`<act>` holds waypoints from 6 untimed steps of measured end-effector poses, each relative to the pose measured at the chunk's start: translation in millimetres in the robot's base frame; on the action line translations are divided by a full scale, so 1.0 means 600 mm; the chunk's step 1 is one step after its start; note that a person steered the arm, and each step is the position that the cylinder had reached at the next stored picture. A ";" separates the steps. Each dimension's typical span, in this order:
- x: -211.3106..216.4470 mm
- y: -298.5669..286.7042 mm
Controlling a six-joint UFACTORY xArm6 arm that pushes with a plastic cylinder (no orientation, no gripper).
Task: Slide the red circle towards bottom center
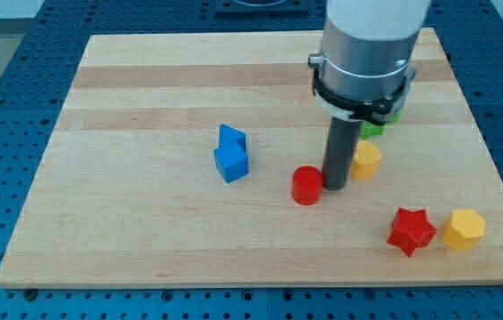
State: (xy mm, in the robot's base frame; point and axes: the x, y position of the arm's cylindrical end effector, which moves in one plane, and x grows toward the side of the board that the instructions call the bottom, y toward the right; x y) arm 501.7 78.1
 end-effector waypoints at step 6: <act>0.039 -0.109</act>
